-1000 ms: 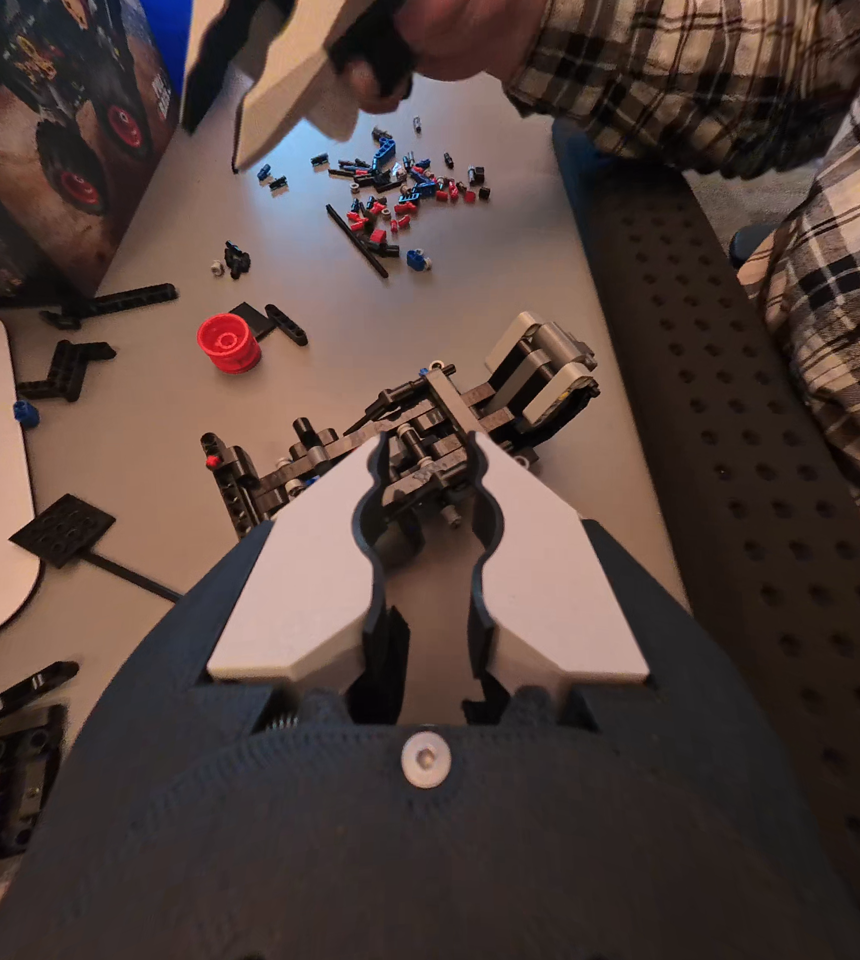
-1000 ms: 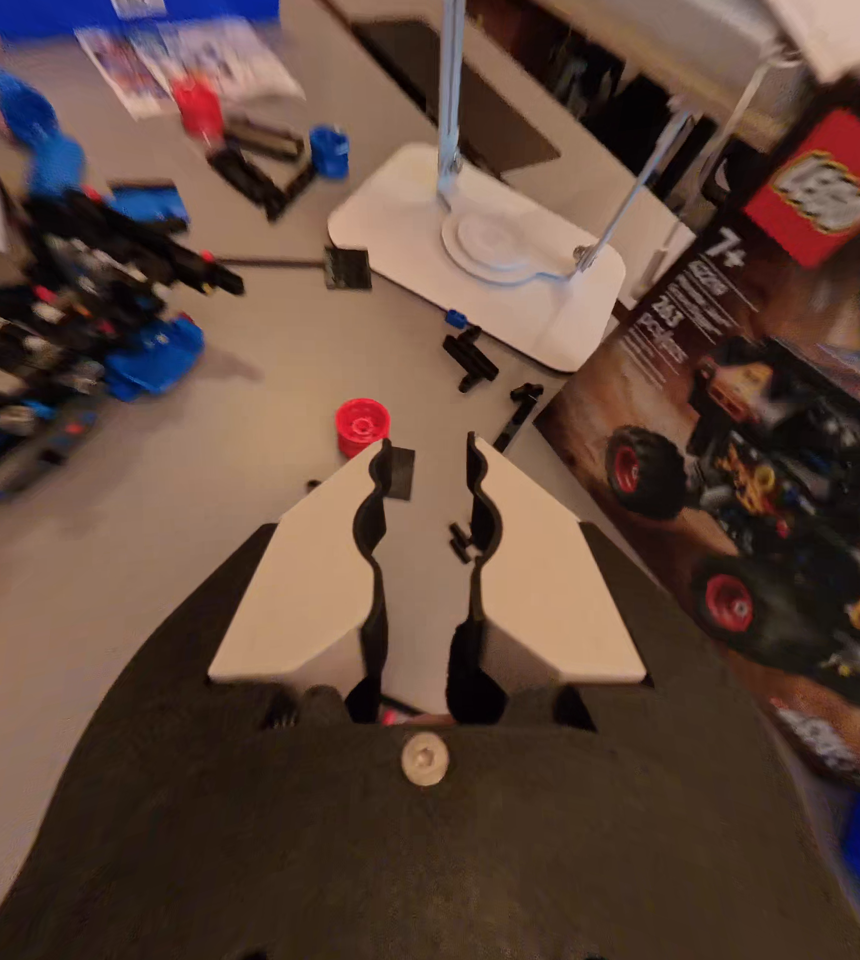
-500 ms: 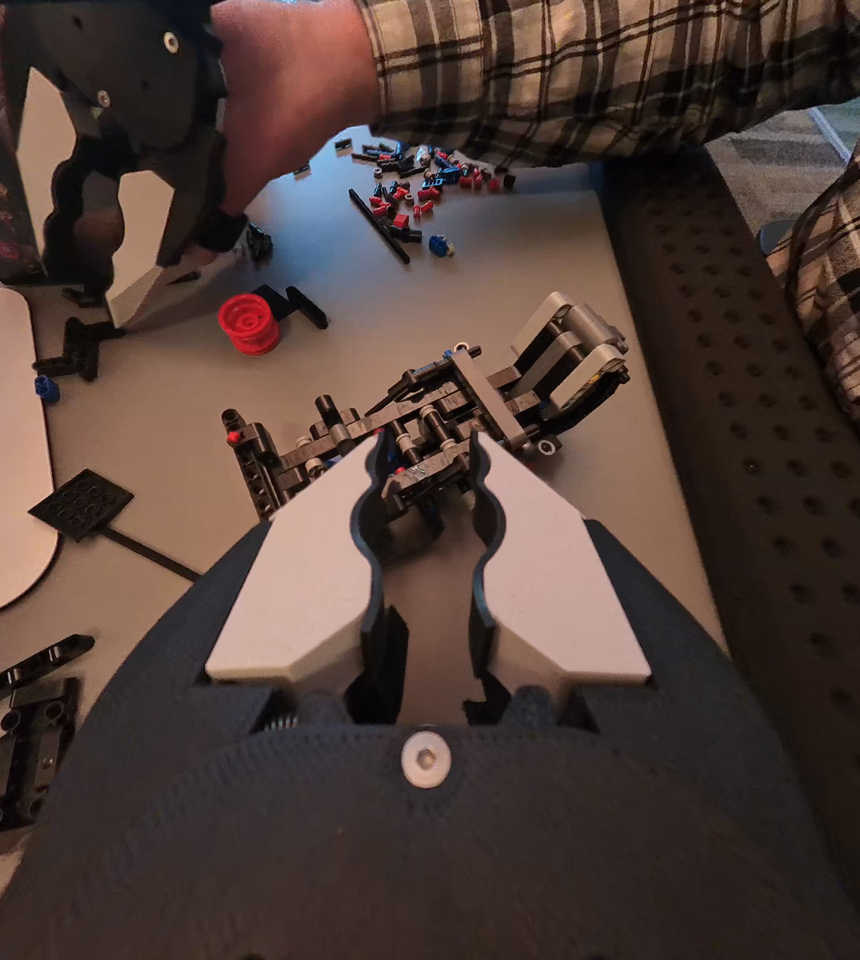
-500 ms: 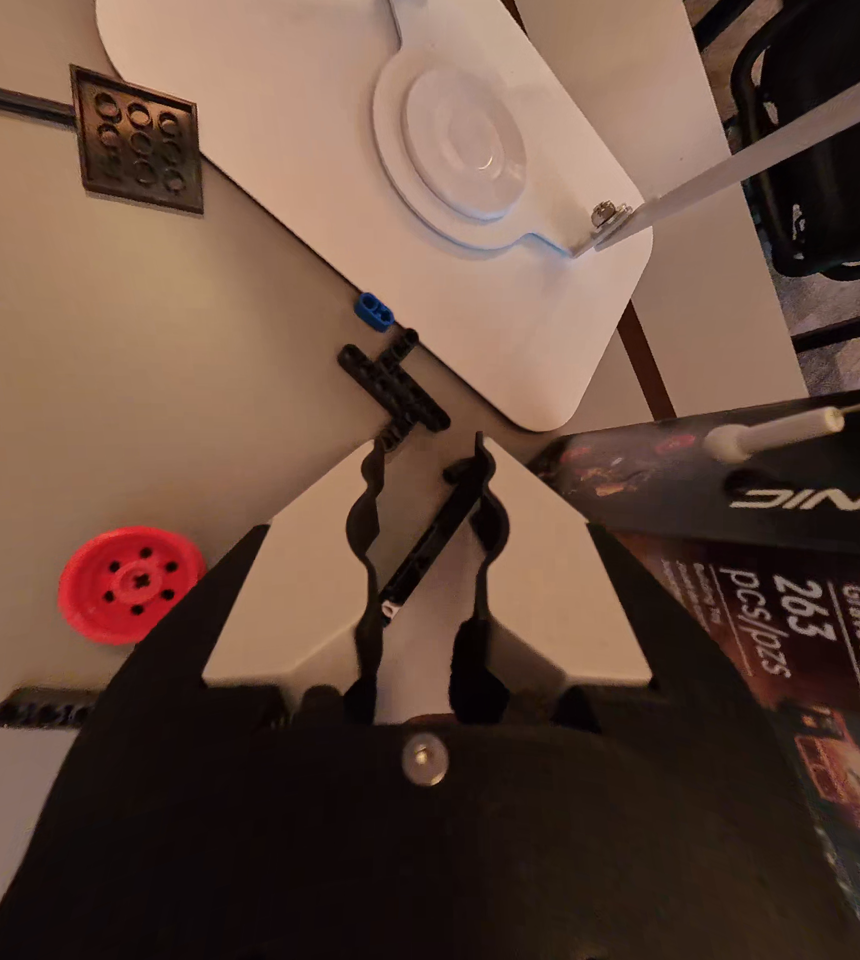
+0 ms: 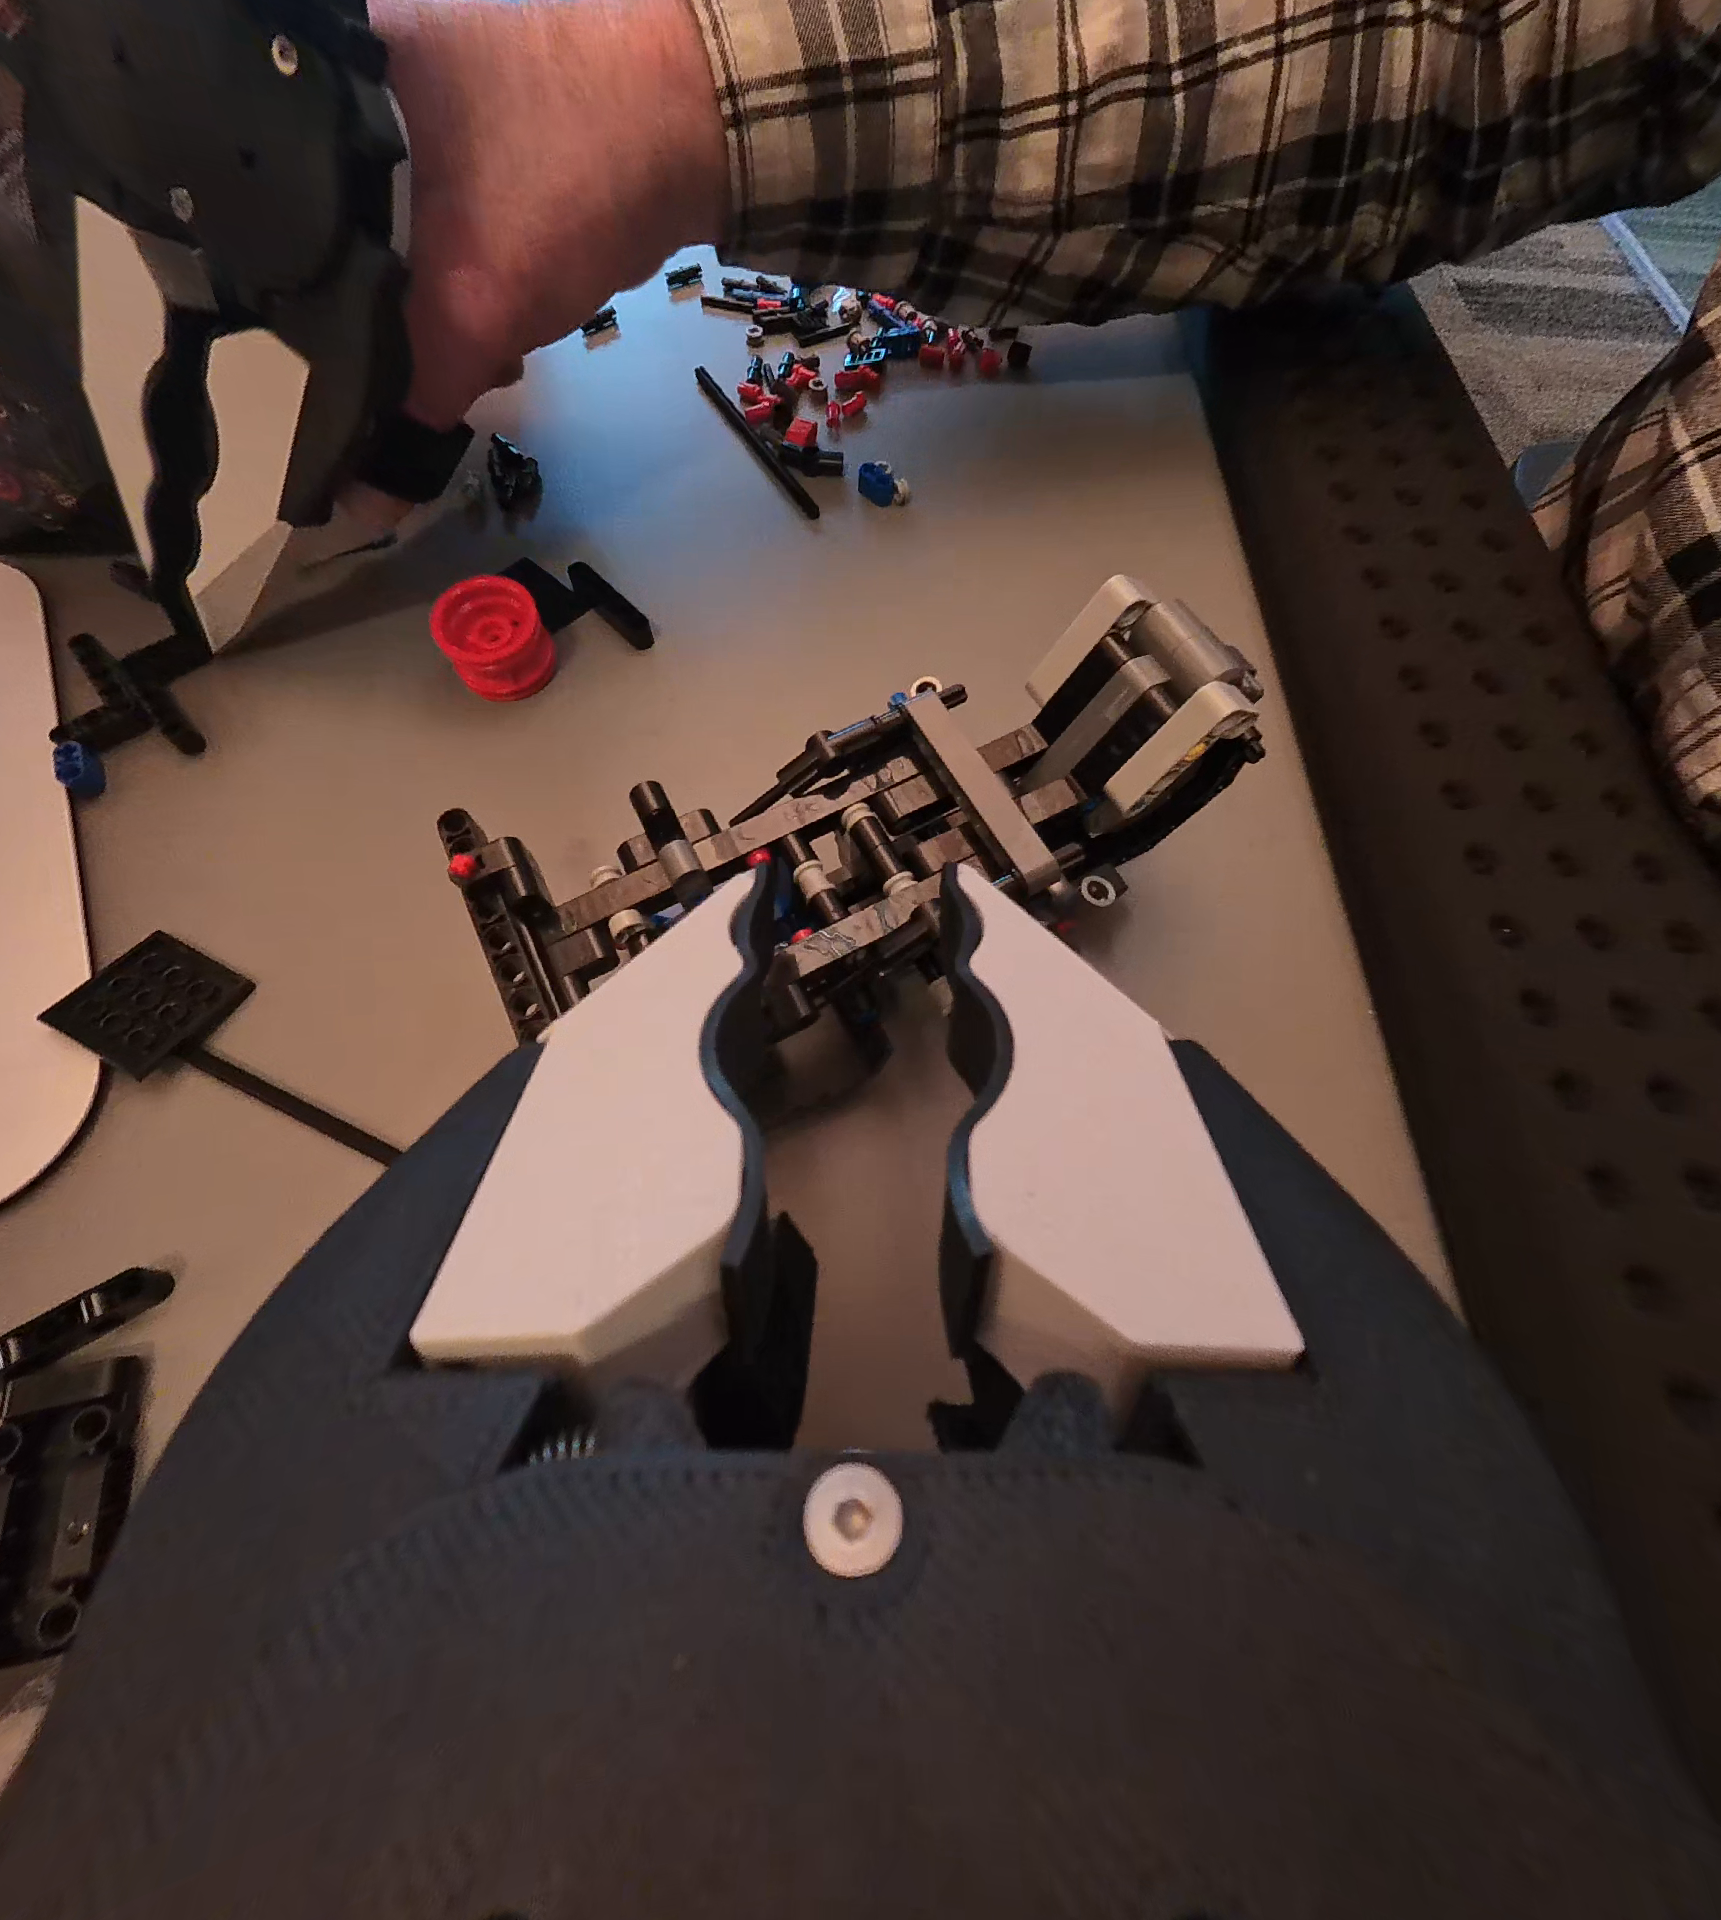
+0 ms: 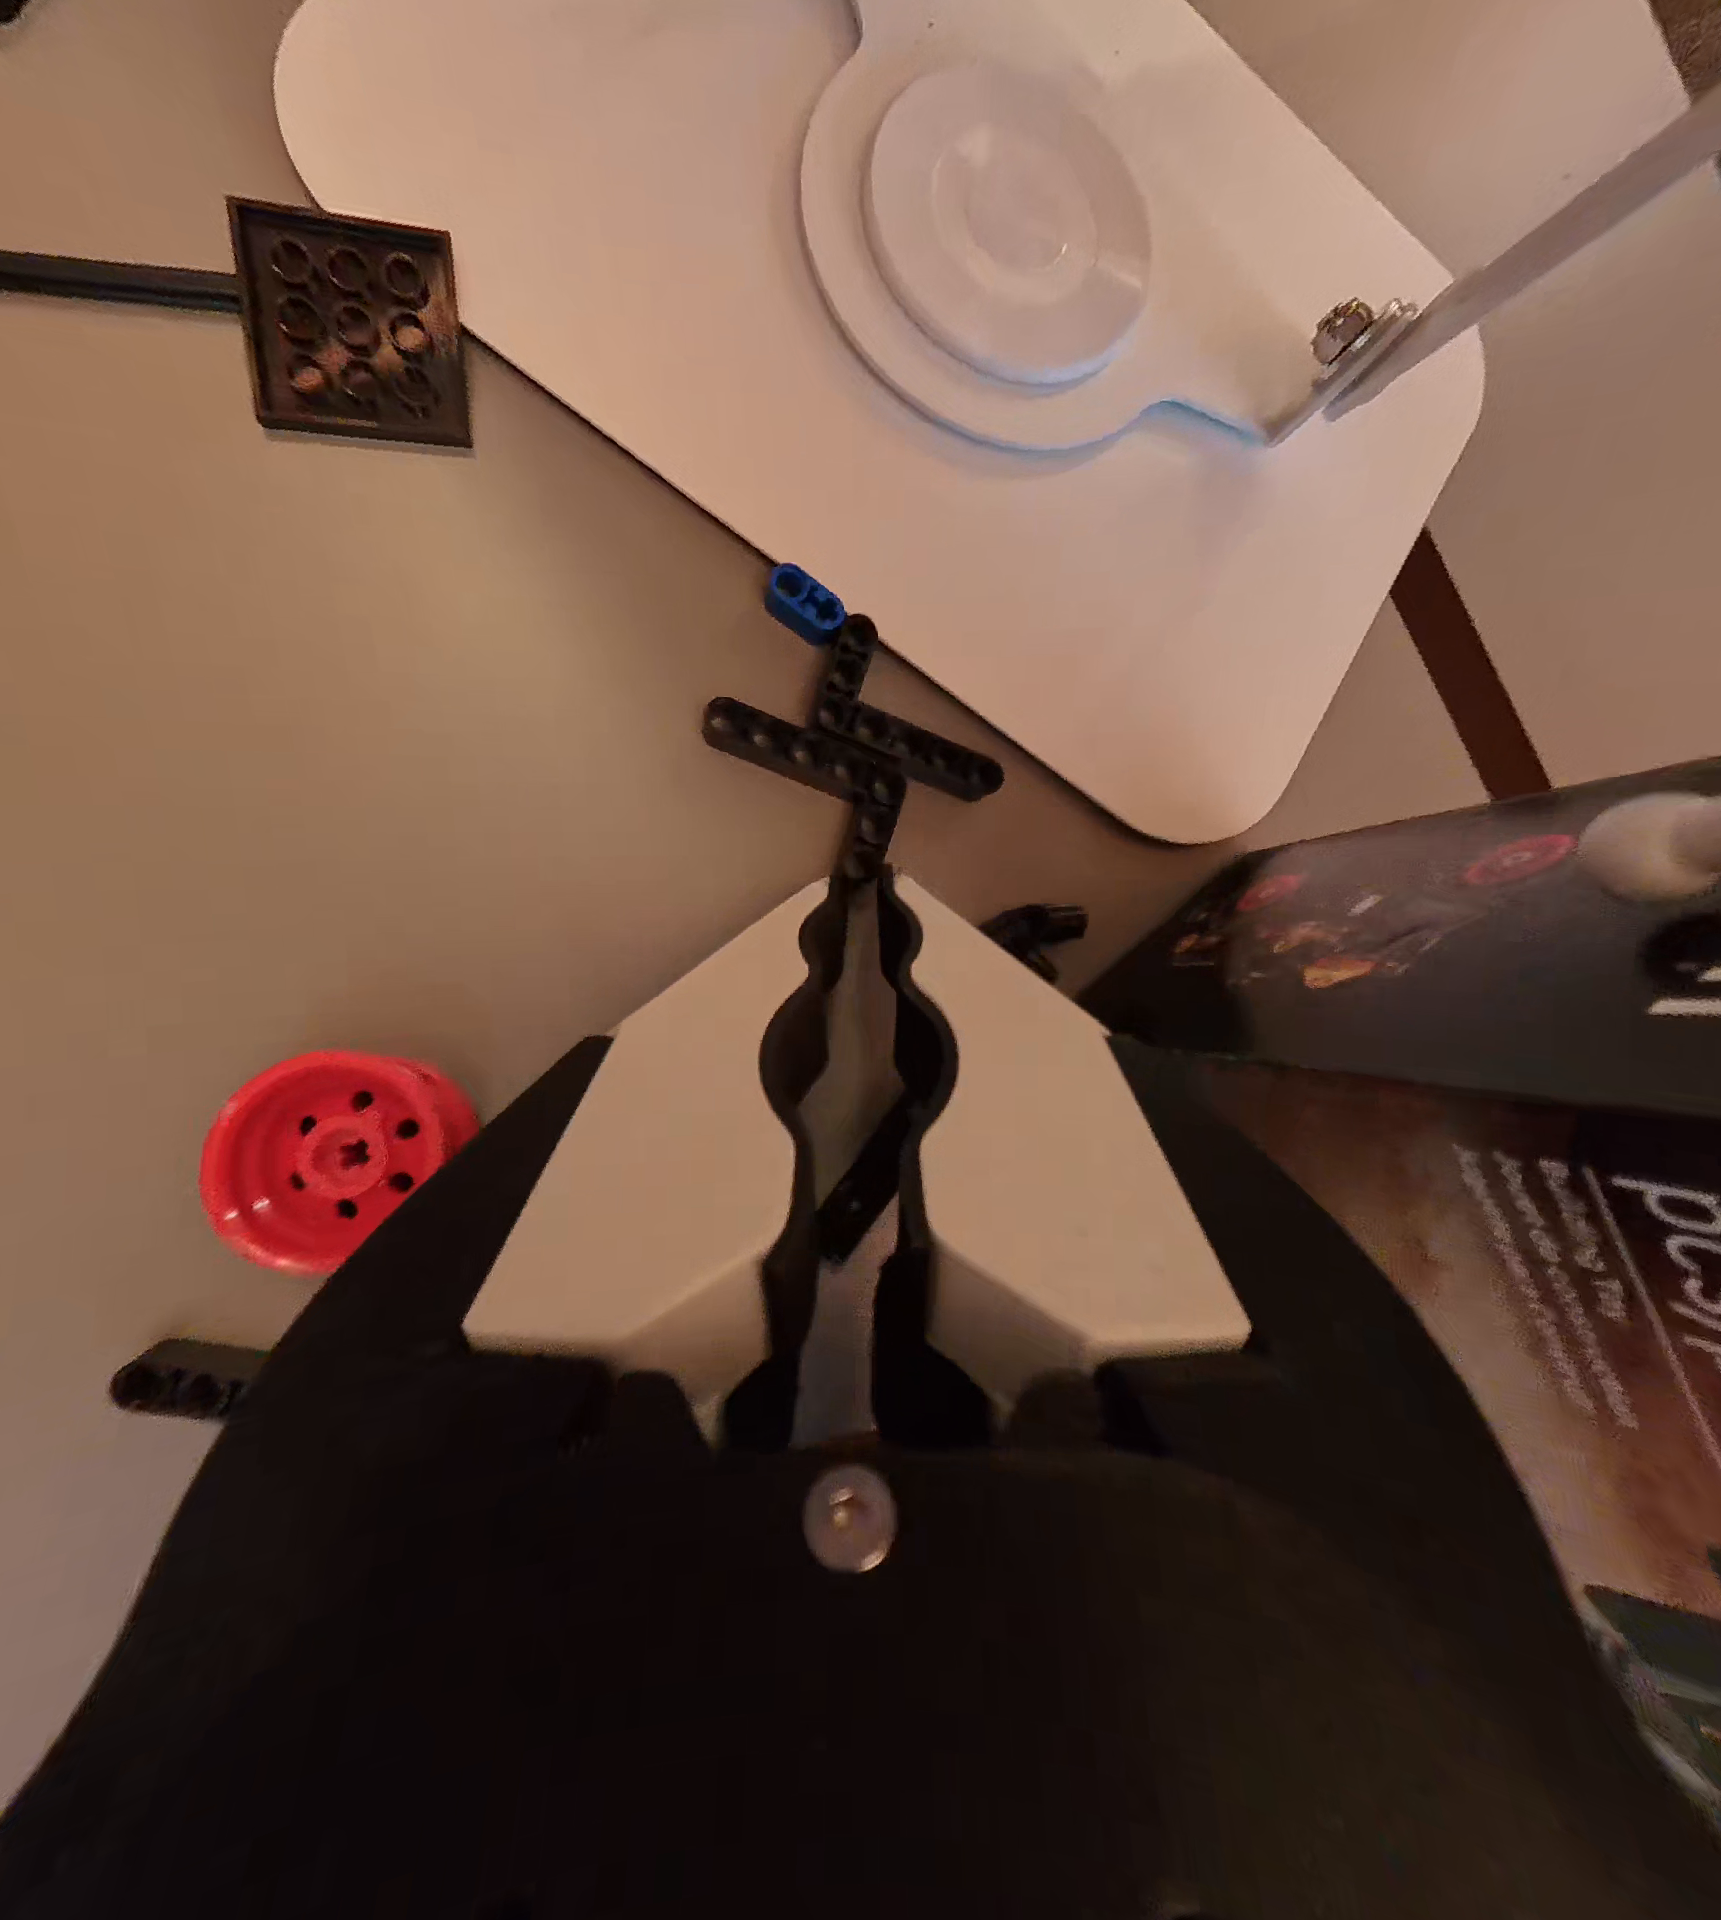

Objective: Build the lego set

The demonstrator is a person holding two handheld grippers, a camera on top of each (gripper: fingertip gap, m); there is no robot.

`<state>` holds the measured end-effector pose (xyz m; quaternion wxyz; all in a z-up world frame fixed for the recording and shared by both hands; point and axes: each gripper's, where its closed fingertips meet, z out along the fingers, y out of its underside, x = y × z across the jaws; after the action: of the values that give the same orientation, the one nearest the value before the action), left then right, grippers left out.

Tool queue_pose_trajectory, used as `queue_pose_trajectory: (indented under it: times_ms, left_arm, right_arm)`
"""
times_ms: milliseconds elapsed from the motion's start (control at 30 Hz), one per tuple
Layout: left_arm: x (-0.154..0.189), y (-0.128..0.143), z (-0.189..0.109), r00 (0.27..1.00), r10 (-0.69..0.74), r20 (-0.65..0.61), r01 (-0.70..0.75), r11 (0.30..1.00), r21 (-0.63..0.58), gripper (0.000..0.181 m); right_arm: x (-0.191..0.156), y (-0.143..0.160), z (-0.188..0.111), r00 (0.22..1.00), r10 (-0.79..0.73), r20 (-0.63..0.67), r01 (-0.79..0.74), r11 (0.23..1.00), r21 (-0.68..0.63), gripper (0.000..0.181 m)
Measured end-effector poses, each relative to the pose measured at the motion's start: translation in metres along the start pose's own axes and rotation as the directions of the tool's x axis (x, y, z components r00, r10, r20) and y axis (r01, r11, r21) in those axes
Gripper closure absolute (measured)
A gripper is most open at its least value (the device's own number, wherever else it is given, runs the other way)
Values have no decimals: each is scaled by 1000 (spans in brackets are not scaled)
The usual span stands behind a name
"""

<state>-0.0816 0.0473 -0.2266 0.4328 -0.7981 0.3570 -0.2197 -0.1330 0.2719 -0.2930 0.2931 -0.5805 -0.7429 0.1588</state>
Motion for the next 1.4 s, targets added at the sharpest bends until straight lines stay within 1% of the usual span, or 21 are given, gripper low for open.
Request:
queue_pose_trajectory:
  times_ms: [67,133,200,533,633,833,1000,1100,1267,1400]
  left_arm:
    - [0,0,0,1000,1,0,-1,1000,0,152]
    - [1,0,0,1000,2,0,-2,1000,0,152]
    - [1,-1,0,1000,4,-1,-4,1000,-1,151]
    - [2,-1,-1,1000,2,-3,-2,1000,0,150]
    - [2,0,-1,1000,2,-4,-2,1000,-1,150]
    - [2,0,-2,1000,0,-5,0,1000,-1,149]
    - [3,-1,-3,1000,2,-3,-2,1000,1,149]
    - [3,-2,-4,1000,5,-2,-5,1000,2,148]
    - [4,-4,-5,1000,12,-2,-12,1000,6,148]
    - [5,-5,-5,1000,16,-1,-16,1000,8,148]
  right_arm:
    - [-3,2,-3,998,37,42,-37,999,0,175]
    - [-4,5,-7,996,64,58,-64,998,3,162]
    - [-2,7,-9,996,73,42,-73,997,11,148]
    - [5,2,-7,995,104,7,-104,993,56,124]
    - [5,0,-5,995,104,8,-104,993,55,124]
    - [4,2,-2,979,197,60,-198,980,20,127]
    - [2,6,-5,976,205,66,-205,979,-8,129]
    - [-6,8,-11,975,200,95,-200,980,-12,129]
    - [-30,15,-26,970,165,177,-166,986,-6,140]
    - [-40,22,-37,972,153,177,-156,988,0,137]
